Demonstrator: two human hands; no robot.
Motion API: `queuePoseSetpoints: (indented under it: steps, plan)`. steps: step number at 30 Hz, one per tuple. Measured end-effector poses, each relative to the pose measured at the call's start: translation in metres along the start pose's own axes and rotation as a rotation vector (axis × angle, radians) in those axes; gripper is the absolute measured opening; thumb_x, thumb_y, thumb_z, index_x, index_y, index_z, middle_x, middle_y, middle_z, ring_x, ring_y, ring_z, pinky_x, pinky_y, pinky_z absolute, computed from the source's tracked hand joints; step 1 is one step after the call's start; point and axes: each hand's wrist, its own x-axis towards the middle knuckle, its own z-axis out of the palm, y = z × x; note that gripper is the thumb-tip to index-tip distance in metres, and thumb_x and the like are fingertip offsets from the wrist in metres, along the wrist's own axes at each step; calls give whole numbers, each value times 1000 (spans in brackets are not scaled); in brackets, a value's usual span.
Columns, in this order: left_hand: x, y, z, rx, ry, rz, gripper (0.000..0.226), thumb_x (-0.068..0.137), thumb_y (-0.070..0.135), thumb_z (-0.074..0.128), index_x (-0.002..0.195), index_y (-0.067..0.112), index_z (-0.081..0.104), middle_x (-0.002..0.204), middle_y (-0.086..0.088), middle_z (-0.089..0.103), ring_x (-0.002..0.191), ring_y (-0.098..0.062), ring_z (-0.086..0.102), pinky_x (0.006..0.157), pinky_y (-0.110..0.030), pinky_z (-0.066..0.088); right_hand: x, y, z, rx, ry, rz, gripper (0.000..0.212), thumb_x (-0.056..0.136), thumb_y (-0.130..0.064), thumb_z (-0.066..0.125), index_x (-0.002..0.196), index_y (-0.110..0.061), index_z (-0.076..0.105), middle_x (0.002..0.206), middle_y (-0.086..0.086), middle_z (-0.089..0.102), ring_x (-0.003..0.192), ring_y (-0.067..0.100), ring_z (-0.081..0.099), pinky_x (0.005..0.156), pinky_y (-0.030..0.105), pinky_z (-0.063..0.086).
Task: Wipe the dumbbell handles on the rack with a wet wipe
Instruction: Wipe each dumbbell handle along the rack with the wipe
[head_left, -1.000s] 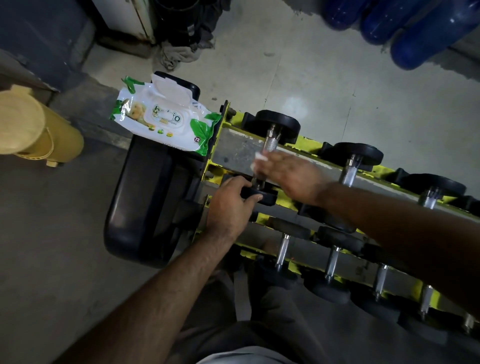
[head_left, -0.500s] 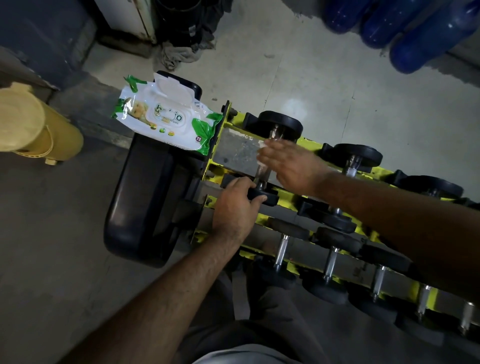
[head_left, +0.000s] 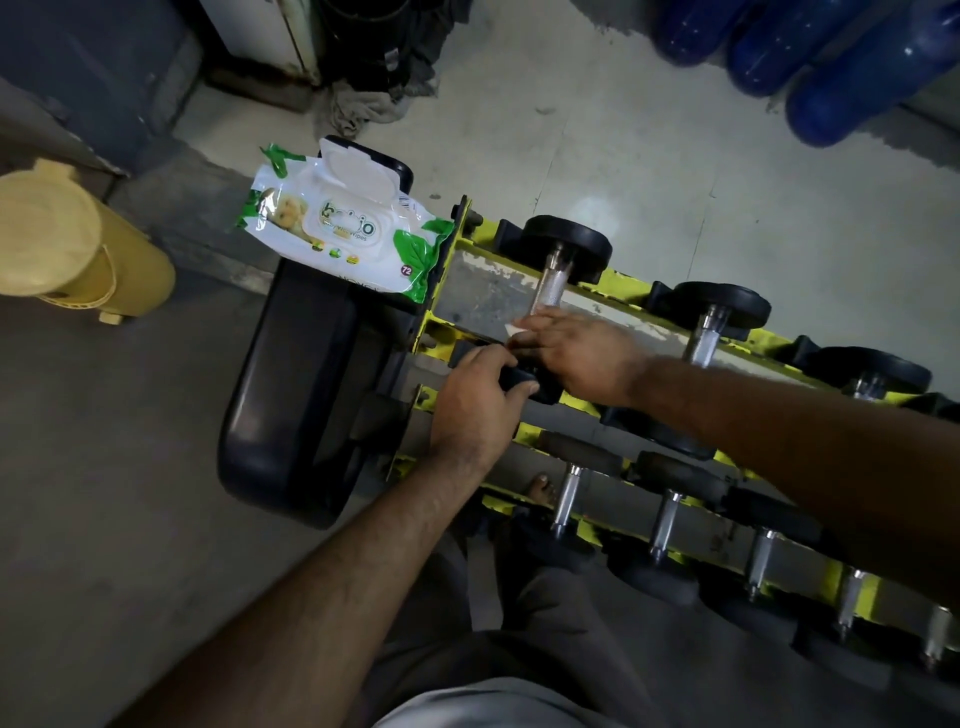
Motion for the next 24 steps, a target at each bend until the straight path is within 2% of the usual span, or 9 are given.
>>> queuePoseSetpoints:
  steps: [3,6,9,11,13,15,17,20,24]
  plan:
    - [2,-4,-1,-3,-6,6,28,83,29,77,104,14,66,107,1,63,97,-14,58,77,-25,46,5,15,-16,-15,15,52,47,88,-5,63,133,-19,65,140,2,61,138,23,49,119,43,34]
    - [6,-10,-3,-16,-24,9,26,82,29,78,102,16,67,104,1,64,94,-14,59,78,-27,50,10,15,-22,-7,129,112,34,88,0,62,119,-11,73,126,7,70,126,28,60,110,44,43]
    - [8,-13,-6,-32,-44,5,26,82,29,78,102,17,67,103,1,64,88,-16,62,75,-29,52,7,-4,-26,109,166,231,31,92,-6,57,118,-14,71,121,6,72,119,26,64,99,43,53]
    - [8,-14,-9,-39,-59,12,25,84,29,76,103,17,67,102,4,62,87,-16,62,72,-26,49,2,-17,-28,324,275,442,28,98,-11,54,120,-16,70,115,5,73,101,22,70,83,35,58]
    - [7,-16,-12,-25,-74,42,23,86,28,74,105,17,66,104,5,61,92,-14,60,73,-24,47,2,-25,-31,633,444,711,24,101,-13,54,118,-15,71,103,5,74,81,18,69,67,27,54]
    - [6,-19,-16,-14,-104,61,27,85,29,74,108,18,65,109,5,60,98,-14,59,79,-27,51,5,-28,-36,1027,559,952,20,100,-8,54,104,-15,72,98,7,71,83,21,65,69,30,51]
    - [6,-21,-19,-4,-158,76,35,81,29,77,113,20,64,113,5,58,103,-15,58,86,-31,52,5,-31,-41,1375,597,1135,24,100,-3,51,92,-18,68,102,12,67,86,25,63,73,37,54]
    - [10,-26,-20,15,-195,96,44,78,21,79,119,20,62,119,4,58,109,-17,57,92,-36,52,0,-34,-45,1679,576,1247,20,100,-2,49,96,-15,63,105,14,65,84,28,66,72,40,59]
    - [21,-37,-14,61,-187,127,48,75,10,77,120,15,63,123,-2,59,111,-23,58,93,-36,50,0,-36,-44,1815,570,1263,19,100,-3,48,102,-16,62,109,16,66,85,31,67,67,39,59]
